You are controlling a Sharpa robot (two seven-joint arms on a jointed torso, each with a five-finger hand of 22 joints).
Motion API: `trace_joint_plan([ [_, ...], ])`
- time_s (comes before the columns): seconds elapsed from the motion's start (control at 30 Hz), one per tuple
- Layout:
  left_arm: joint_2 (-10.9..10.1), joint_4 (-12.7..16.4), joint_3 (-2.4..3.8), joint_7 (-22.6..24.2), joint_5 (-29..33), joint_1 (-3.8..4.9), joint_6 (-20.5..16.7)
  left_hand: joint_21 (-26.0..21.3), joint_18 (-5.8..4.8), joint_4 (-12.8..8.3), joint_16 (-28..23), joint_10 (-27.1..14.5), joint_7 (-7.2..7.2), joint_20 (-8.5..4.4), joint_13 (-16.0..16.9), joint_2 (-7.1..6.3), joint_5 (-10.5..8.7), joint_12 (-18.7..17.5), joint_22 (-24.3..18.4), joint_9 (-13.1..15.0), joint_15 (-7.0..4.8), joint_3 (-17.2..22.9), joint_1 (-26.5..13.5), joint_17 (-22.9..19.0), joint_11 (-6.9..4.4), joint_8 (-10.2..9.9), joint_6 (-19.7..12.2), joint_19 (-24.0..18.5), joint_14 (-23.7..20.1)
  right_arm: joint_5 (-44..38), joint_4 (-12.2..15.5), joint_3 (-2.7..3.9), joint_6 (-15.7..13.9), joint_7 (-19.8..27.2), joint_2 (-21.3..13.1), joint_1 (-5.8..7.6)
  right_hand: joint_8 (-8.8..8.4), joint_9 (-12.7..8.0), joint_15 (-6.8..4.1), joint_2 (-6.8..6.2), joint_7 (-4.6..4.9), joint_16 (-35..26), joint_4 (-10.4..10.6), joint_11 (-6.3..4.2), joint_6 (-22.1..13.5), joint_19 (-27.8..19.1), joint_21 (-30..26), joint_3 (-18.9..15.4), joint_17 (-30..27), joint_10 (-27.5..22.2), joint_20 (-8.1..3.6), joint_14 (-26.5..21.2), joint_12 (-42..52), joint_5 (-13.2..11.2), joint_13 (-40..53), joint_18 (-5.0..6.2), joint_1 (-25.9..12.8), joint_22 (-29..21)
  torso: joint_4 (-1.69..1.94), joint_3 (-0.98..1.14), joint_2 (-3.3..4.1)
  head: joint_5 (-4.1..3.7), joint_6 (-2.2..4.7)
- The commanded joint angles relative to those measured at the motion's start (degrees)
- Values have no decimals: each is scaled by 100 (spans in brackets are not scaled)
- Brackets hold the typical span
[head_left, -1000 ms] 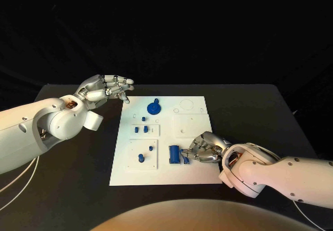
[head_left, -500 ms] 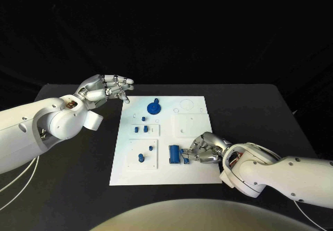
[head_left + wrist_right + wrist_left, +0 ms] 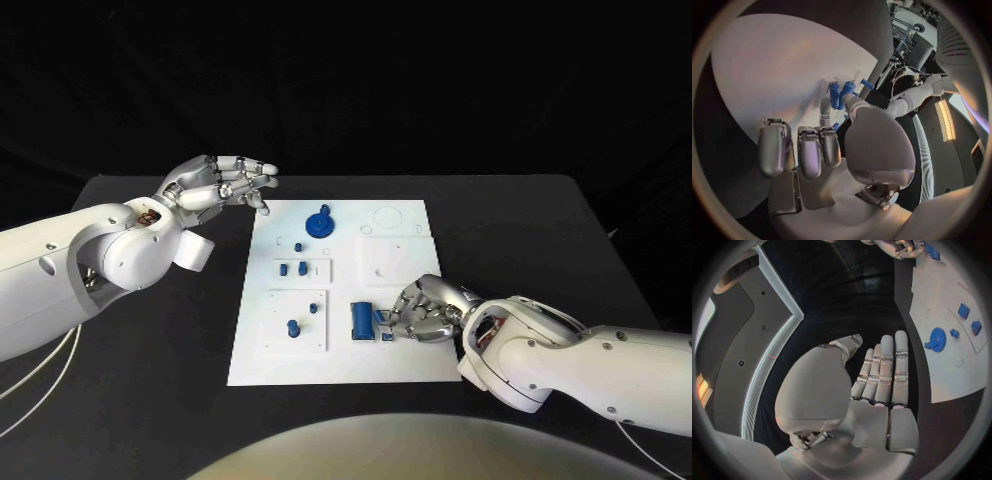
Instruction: Assemble the parts on the task board
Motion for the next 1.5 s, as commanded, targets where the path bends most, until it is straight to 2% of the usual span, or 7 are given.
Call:
trace_joint_plan([
  [0.03,10,7,3,31,-7,3,51,-20,79,27,5,-51,286,8,7,4,-20,39,-7,-9,20,-1,-50,8,5,33,-34,48,-32,-269,10,1,109,-55,16,-2,29,11,-37,2,4,14,3,-41,46,279,23,-40,1303,432,-43,564,39,-10,1274,-109,44,1186,3,-2,1,-7,-10],
  [0.37,12,4,3,27,-7,3,54,-20,79,27,5,-51,286,8,7,4,-20,39,-7,-9,20,-1,-50,8,5,33,-34,48,-32,-317,-16,1,125,-120,47,-1,61,25,-53,23,-19,20,17,-61,84,287,53,-57,1319,467,-55,567,97,-7,1322,-114,77,1193,10,-9,0,-10,-24],
  [0.67,9,7,3,26,-7,3,55,-20,79,27,5,-51,286,8,7,4,-20,39,-7,-9,20,-1,-50,8,5,33,-34,48,-32,-486,-55,1,195,-221,62,2,98,41,-91,110,-69,36,-3,-105,107,298,92,-9,1363,503,-89,576,156,14,1371,-120,269,1202,5,-9,2,-4,-27],
  [1.13,1,9,3,22,-7,3,54,-25,79,34,6,-53,286,9,7,5,-20,44,-11,-10,20,-1,-57,10,5,37,-35,49,-33,-672,-79,2,332,-332,94,7,107,42,-105,78,-82,43,-42,-120,106,302,106,19,1381,513,-104,580,173,14,1387,-123,400,1206,-1,-7,1,-17,-27],
  [1.37,3,9,3,22,-7,3,57,-27,79,37,6,-53,285,9,7,7,-20,46,-12,-10,21,0,-60,10,5,39,-35,49,-33,-676,-71,2,294,-326,77,8,109,41,-107,99,-80,40,-26,-119,111,300,98,30,1374,514,-107,578,175,15,1388,-122,398,1204,0,-3,-2,-16,-27],
  [1.5,4,2,3,19,-7,3,56,-27,79,37,6,-53,285,9,7,7,-20,46,-12,-10,21,0,-60,10,5,39,-35,49,-33,-625,-35,4,174,-221,35,11,112,38,-104,104,-69,41,56,-111,111,299,94,7,1376,514,-109,579,174,5,1389,-122,326,1203,-1,-1,-3,-15,-22],
])
